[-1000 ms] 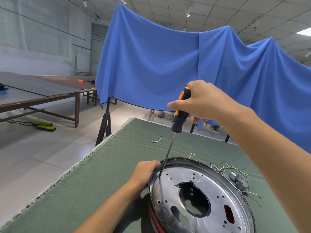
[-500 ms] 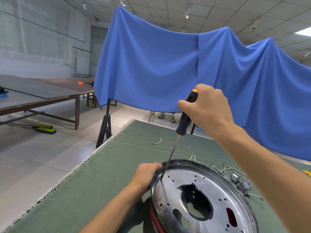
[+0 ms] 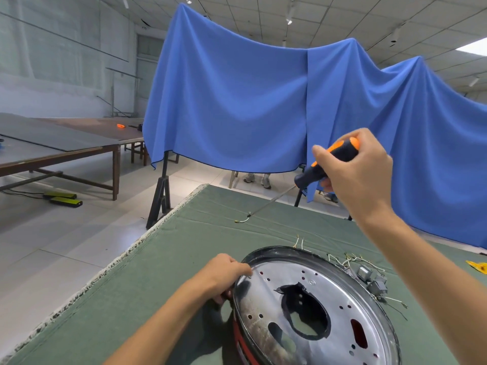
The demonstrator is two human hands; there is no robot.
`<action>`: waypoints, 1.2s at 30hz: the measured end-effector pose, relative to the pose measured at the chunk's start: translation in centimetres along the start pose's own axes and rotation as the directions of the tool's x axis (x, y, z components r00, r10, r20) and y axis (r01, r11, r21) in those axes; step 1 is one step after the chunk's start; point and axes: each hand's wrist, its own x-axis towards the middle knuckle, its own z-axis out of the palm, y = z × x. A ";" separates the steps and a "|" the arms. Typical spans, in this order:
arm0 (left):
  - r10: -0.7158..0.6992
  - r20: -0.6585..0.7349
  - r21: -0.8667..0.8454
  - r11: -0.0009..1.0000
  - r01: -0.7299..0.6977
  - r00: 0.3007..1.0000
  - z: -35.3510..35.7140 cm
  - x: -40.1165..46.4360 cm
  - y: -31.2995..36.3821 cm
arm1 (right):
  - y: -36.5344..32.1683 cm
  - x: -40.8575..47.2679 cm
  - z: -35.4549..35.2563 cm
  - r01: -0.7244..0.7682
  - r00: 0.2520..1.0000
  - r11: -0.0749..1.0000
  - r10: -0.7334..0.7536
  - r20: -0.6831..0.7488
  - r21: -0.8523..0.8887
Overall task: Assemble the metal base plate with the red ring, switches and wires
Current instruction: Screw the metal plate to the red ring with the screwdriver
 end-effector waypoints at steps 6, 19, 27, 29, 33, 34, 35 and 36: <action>-0.046 0.004 -0.174 0.984 0.046 0.999 0.0 -1.1 1.3 | 4.1 -3.0 -0.9 -0.228 0.966 0.969 0.213 0.147 0.092; -0.068 -0.195 -0.656 0.751 -0.079 0.978 -0.3 -1.6 2.7 | 6.8 -6.5 -0.5 -0.340 0.903 0.940 0.315 0.293 0.038; -0.036 -0.288 -0.598 0.787 -0.150 0.957 1.6 -1.2 2.0 | 8.7 -9.1 1.8 -0.258 0.700 0.887 0.446 0.558 -0.384; -0.039 -0.286 -0.605 0.782 -0.149 0.957 2.0 -1.3 1.9 | 8.8 -9.4 2.1 -0.167 0.716 0.872 0.429 0.552 -0.461; -0.023 -0.304 -0.609 0.773 -0.176 0.952 3.1 -1.4 1.7 | 9.1 -10.0 2.4 -0.185 0.702 0.839 0.477 0.529 -0.512; -0.022 -0.305 -0.613 0.770 -0.179 0.952 3.4 -1.5 1.8 | 9.3 -10.3 2.5 -0.153 0.704 0.835 0.468 0.535 -0.529; -0.024 -0.300 -0.622 0.763 -0.176 0.954 3.6 -1.6 1.8 | 9.4 -10.6 2.5 -0.129 0.706 0.831 0.460 0.539 -0.541; -0.023 -0.285 -0.634 0.754 -0.171 0.958 3.9 -1.7 1.9 | 9.6 -10.8 2.4 -0.120 0.711 0.833 0.451 0.539 -0.540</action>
